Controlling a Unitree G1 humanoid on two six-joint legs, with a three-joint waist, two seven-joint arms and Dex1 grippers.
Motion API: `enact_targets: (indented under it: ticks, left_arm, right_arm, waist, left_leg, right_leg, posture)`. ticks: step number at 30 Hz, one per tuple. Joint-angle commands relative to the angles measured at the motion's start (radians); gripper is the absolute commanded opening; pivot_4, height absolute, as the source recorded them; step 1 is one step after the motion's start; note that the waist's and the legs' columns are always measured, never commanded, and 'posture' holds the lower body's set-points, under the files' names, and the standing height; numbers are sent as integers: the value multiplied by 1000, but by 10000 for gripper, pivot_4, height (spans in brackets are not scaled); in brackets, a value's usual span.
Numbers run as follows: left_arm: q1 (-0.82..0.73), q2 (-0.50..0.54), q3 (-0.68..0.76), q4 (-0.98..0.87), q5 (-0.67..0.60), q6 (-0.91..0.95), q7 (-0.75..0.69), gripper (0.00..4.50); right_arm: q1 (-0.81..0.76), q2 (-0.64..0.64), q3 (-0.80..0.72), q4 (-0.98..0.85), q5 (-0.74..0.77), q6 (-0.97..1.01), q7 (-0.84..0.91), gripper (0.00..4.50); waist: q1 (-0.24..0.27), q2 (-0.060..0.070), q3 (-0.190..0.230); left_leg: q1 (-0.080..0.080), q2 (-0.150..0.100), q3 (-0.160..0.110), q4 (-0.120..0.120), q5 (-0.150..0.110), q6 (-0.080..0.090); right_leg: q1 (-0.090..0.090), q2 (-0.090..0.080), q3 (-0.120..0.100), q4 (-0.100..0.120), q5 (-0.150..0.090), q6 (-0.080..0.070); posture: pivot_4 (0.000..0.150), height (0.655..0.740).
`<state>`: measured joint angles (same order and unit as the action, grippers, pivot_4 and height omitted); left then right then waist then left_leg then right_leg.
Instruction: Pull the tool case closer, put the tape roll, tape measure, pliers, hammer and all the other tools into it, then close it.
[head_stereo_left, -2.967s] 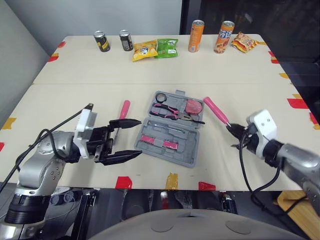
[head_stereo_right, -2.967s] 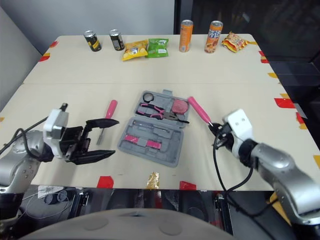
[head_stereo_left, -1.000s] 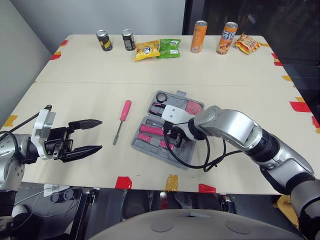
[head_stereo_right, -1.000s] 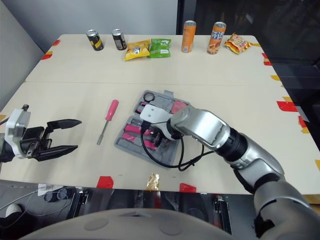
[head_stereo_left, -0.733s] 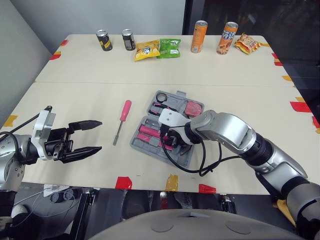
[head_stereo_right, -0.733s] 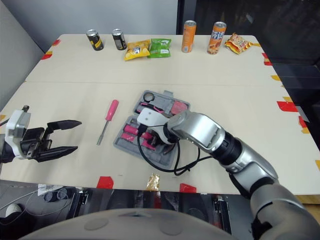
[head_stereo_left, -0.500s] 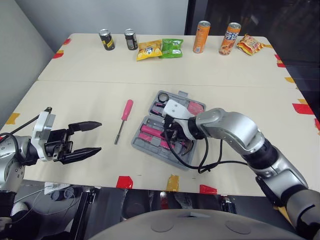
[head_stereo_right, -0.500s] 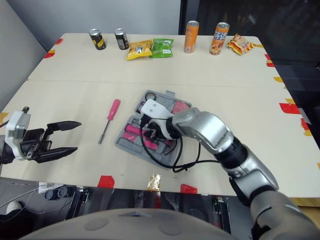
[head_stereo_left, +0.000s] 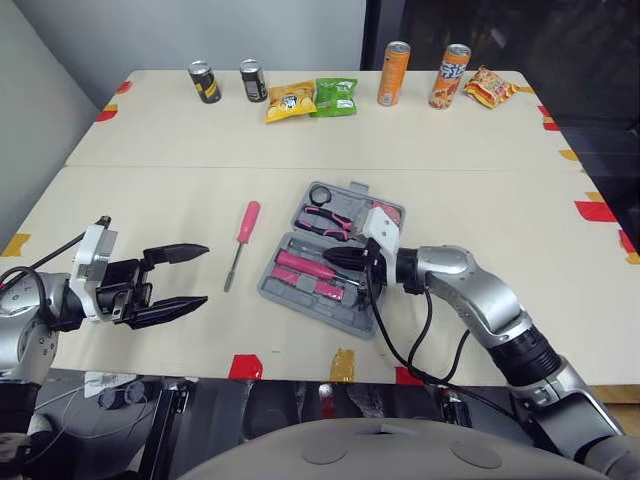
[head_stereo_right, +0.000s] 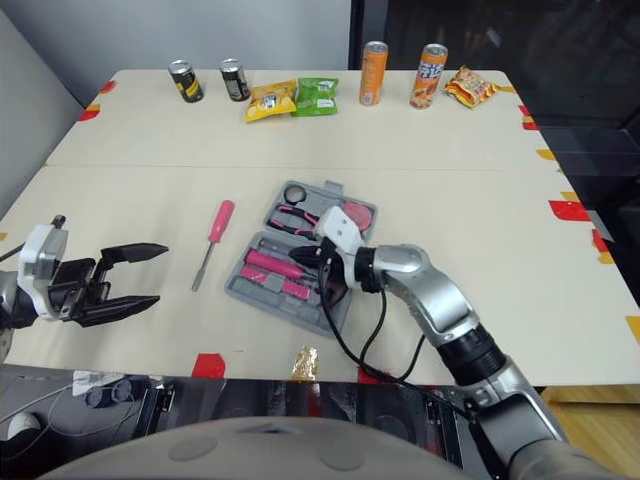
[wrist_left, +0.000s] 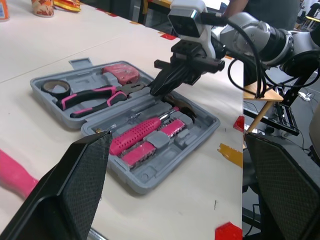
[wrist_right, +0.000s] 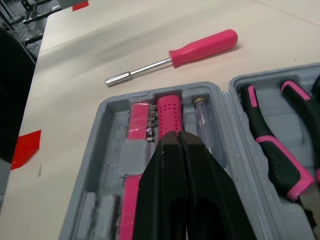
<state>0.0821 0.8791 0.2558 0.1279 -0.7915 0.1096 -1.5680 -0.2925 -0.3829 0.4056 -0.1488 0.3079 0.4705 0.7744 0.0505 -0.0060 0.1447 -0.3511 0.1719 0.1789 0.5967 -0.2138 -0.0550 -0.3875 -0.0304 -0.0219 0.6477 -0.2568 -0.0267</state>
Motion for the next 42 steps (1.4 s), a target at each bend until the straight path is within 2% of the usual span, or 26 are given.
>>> enact_targets:
  ticks: [1,5,8,11,15,16,21,25,29,32,35,39,42]
  left_arm:
    - [-2,-7,5,-4,-14,-21,-46,45000]
    - [0,-27,-2,-6,-1,-25,-46,45000]
    - [0,-44,-3,-4,10,-29,-46,45000]
    - [-5,-76,16,-2,14,-9,0,45000]
    - [-12,-143,42,-1,35,7,132,45000]
    - [-12,-162,45,-3,47,2,166,45000]
    - [-14,-221,56,-27,70,29,303,45000]
    - [10,-231,67,-2,101,7,336,45000]
    - [70,-217,118,81,131,-26,327,45000]
    - [104,-207,152,127,146,-47,319,45000]
    - [130,-205,174,158,159,-65,309,45000]
    - [169,-208,189,116,163,-44,328,45000]
    - [186,-210,190,2,144,14,380,45000]
  right_arm:
    - [0,-14,60,62,-92,-52,17,190]
    - [-13,-68,176,150,-216,-59,76,190]
    - [-3,-57,166,171,-220,-46,70,190]
    - [24,-25,55,110,-141,-107,56,190]
    - [94,21,-90,22,-91,-298,2,190]
    - [117,31,-121,1,-23,-323,51,190]
    - [205,-13,-236,-73,109,-269,102,190]
    - [310,-97,-317,-116,132,-291,135,11611]
    - [529,-187,-448,-158,155,-377,201,25965]
    - [677,-217,-557,-151,184,-440,241,36480]
    - [774,-219,-637,-120,204,-491,272,44838]
    - [835,-207,-703,-88,225,-527,290,44838]
    - [836,-199,-715,-71,229,-536,293,44838]
  waist:
    - [0,0,0]
    - [0,0,-1]
    - [0,-2,-4]
    - [5,-2,-5]
    - [10,-2,-3]
    - [9,-2,-3]
    - [3,-2,-4]
    - [5,-3,-4]
    - [3,-3,-3]
    - [2,-3,-3]
    - [0,-3,-2]
    - [2,-3,-2]
    - [3,-4,-1]
  left_leg:
    - [0,0,0,0,1,2]
    - [0,0,0,0,2,4]
    - [1,0,0,0,2,3]
    - [2,0,0,0,1,3]
    - [1,0,0,1,1,3]
    - [0,0,0,1,1,3]
    - [0,1,0,0,2,6]
    - [-1,0,0,0,2,6]
    - [-1,0,0,-2,2,7]
    - [0,1,0,-6,2,6]
    - [0,1,-1,-6,1,7]
    - [1,0,-1,-7,-3,3]
    - [1,0,-1,-7,-3,3]
  right_leg:
    - [0,0,0,0,0,0]
    - [1,0,0,-1,0,0]
    - [2,0,0,-1,0,-1]
    - [3,0,-1,-1,0,-1]
    - [2,-1,-1,-1,0,-1]
    - [2,-1,-1,-1,0,0]
    - [1,0,-1,-1,0,0]
    - [2,-1,-1,-3,0,0]
    - [2,0,-1,-5,-1,0]
    - [3,0,-2,-10,-1,0]
    - [6,0,-2,-15,0,2]
    - [8,-1,-3,-18,0,2]
    - [9,-1,-3,-19,0,2]
  posture:
    - [1500,7400]
    - [1500,7400]
    - [1500,7400]
    - [1500,7400]
    - [1500,7400]
    - [1500,7400]
    - [1500,7400]
    - [1500,7400]
    - [1500,7400]
    - [1500,7400]
    - [1500,7400]
    - [1500,7400]
    - [1500,7400]
